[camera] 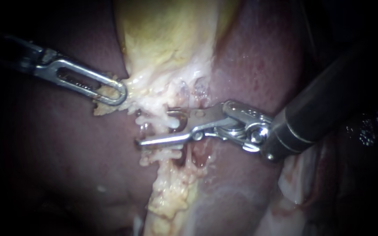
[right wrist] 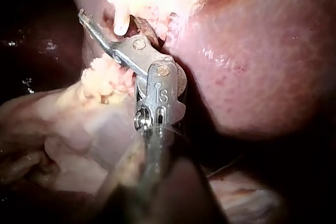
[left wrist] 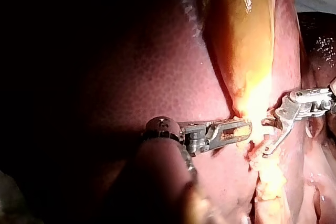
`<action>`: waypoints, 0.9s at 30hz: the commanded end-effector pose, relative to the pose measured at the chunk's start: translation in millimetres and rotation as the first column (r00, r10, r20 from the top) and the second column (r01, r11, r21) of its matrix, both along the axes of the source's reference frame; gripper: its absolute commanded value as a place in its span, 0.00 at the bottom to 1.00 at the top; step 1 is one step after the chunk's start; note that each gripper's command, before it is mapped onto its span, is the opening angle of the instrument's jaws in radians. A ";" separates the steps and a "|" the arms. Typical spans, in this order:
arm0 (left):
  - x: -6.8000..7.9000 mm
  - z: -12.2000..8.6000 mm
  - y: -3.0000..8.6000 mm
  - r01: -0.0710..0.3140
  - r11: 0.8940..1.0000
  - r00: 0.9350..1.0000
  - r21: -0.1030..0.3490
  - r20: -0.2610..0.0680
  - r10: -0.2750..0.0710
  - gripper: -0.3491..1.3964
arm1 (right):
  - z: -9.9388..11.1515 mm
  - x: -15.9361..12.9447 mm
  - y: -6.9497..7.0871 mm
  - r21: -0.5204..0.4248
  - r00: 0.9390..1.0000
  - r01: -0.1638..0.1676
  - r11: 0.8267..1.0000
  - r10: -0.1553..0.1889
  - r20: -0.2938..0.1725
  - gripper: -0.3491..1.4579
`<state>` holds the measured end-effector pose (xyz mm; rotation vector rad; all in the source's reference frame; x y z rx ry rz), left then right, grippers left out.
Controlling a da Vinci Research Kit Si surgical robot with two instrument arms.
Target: Going back third clip left tube
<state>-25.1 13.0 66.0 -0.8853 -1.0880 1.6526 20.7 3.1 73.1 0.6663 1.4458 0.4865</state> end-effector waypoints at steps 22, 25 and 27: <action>0.2 -0.1 -0.1 -0.001 1.000 1.000 0.000 0.001 0.001 0.00 | -0.7 -6.5 -0.6 -0.140 1.000 0.008 0.990 -0.006 0.020 0.47; 0.3 -0.1 -0.1 -0.001 1.000 1.000 0.000 0.001 0.001 0.00 | -1.2 -7.6 -0.7 -0.167 1.000 0.021 0.986 -0.018 0.023 0.47; 0.4 -0.1 -0.1 -0.002 1.000 1.000 0.000 0.001 0.002 0.00 | -1.5 -8.4 -0.8 -0.177 0.999 0.030 0.984 -0.026 0.024 0.47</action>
